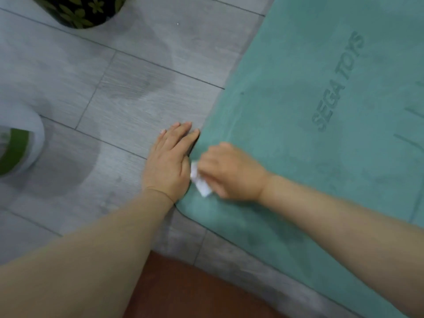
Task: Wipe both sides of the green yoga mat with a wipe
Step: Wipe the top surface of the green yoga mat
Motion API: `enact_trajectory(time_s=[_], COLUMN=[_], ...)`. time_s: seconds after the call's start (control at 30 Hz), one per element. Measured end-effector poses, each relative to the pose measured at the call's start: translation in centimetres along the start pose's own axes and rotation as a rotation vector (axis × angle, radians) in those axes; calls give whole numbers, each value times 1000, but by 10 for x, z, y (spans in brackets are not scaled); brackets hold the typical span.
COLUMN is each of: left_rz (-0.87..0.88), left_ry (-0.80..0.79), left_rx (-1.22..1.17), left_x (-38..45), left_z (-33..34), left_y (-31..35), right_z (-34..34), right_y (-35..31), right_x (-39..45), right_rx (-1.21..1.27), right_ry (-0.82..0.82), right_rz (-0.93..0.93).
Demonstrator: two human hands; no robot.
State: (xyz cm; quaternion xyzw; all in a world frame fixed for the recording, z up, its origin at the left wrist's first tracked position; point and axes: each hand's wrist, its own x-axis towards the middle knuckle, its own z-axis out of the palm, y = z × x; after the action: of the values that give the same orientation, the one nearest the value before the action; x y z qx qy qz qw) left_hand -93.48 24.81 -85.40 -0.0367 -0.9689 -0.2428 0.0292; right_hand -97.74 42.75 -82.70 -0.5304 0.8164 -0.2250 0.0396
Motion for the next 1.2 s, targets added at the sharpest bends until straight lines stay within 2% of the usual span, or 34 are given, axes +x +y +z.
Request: enact_trajectory(time_s=[0.07, 0.1, 0.17, 0.2, 0.23, 0.33, 0.43, 0.5, 0.53, 0.57, 0.6, 0.67, 0.73, 0.77, 0.8, 0.83, 0.9, 0.97, 1.03, 1.07, 1.13, 1.2], left_rz=[-12, -14, -14, -15, -19, -47, -107, -154, -156, -135, -87, 84, 221, 241, 246, 244, 239, 241, 248, 250, 256, 246], left_ry=[3, 5, 5, 3, 2, 31, 47, 43, 25, -10, -60, -161, -207, -203, -196, -195, -185, -173, -166, -163, -164, -173], left_rx=[-17, -21, -21, -26, -39, -121, -235, -266, -257, -234, -194, -58, 60, 86, 91, 88, 96, 105, 120, 127, 127, 118], left_x=[-1, -1, -1, -1, -1, -1, 0, 1, 2, 2, 1, 0, -3, -3, -1, 0, -2, -3, -1, -1, -2, -2], left_z=[0, -1, 0, 0, 0, -3, -5, -6, -7, -9, -11, -14, -17, -17, -17, -17, -18, -18, -18, -18, -19, -19], left_y=[0, 0, 0, 0, 1, 0, -1, 0, -1, -3, -5, -18, -30, -33, -34, -35, -33, -33, -33, -32, -31, -31], right_z=[-20, -37, -57, -56, -49, -14, 7, 10, 5, 0, -8, -34, -60, -63, -59, -49, -19, 5, 12, 15, 6, -13], right_y=[78, 112, 154, 153, 142, 63, -32, -53, -48, -31, -8, 57, 116, 129, 129, 117, 60, -21, -75, -75, -30, 44], right_x=[25, 30, 32, 38, 46, 54, 16, 3, 7, 14, 24, 36, 33, 35, 40, 45, 40, 8, -22, -27, -13, 8], right_rx=[-200, -272, -223, -160, -136, -68, 98, 171, 123, 37, -65, -254, -280, -243, -202, -190, -72, 57, 123, 125, 55, -149], right_ry=[287, 355, 447, 458, 461, 367, 62, -92, -118, -115, -48, 166, 290, 332, 353, 357, 319, 84, -128, -142, -38, 199], right_rz=[422, 698, 1229, 1321, 1251, 749, 309, 130, 66, 58, 135, 506, 1027, 1169, 1184, 1091, 741, 377, 151, 90, 114, 349])
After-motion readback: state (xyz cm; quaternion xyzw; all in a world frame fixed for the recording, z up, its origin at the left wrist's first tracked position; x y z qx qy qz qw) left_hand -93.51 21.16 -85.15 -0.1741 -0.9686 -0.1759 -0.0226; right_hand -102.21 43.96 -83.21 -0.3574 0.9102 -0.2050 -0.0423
